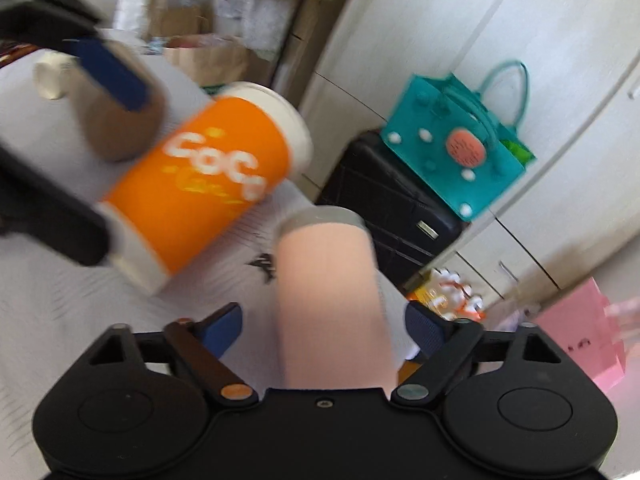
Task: Flip cup upright
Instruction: 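Close the right gripper around the body of the pink tumbler, then lift the pink tumbler with the right gripper and start tilting its rim up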
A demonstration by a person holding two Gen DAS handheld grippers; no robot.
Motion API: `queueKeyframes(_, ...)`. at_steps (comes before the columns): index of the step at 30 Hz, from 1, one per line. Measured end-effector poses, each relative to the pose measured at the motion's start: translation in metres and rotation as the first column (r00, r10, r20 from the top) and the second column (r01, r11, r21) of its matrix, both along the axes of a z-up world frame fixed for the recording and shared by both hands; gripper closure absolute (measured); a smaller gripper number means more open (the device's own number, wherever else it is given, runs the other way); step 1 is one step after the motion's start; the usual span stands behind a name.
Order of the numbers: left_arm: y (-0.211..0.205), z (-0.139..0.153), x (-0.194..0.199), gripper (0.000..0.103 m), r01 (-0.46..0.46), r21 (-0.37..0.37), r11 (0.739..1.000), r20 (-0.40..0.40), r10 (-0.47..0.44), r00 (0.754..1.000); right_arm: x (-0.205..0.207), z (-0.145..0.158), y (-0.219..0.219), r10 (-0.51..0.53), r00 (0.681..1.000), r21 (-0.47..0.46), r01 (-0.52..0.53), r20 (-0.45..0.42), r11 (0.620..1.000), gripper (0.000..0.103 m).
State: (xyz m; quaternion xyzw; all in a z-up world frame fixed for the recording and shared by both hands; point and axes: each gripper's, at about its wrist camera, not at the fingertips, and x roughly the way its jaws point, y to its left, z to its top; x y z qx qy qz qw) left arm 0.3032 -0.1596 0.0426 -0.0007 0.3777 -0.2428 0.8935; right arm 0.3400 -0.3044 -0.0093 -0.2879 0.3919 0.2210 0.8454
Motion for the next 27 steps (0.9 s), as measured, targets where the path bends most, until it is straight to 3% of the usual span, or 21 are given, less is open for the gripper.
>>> queueKeyframes(1, 0.002, 0.0, -0.001, 0.003, -0.004, -0.007, 1.0, -0.003, 0.004, 1.0, 0.004, -0.001, -0.002, -0.021, 1.0, 0.012, 0.021, -0.016, 1.0, 0.032)
queueKeyframes(8, 0.002, 0.003, -0.008, 0.003, 0.007, 0.015, 1.0, 0.045, -0.008, 0.999, -0.004, 0.003, -0.006, -0.055, 0.998, 0.089, 0.057, -0.027, 0.994, 0.033)
queueKeyframes(16, 0.009, 0.004, -0.025, 0.003, 0.014, -0.019, 1.0, 0.062, -0.013, 0.998, -0.055, 0.019, 0.006, -0.146, 0.988, 0.103, 0.14, 0.049, 0.985, 0.035)
queueKeyframes(27, 0.015, 0.006, -0.063, 0.003, 0.052, -0.024, 0.998, 0.067, -0.05, 0.997, -0.101, 0.026, 0.001, -0.215, 0.976, 0.16, 0.216, -0.027, 0.963, 0.036)
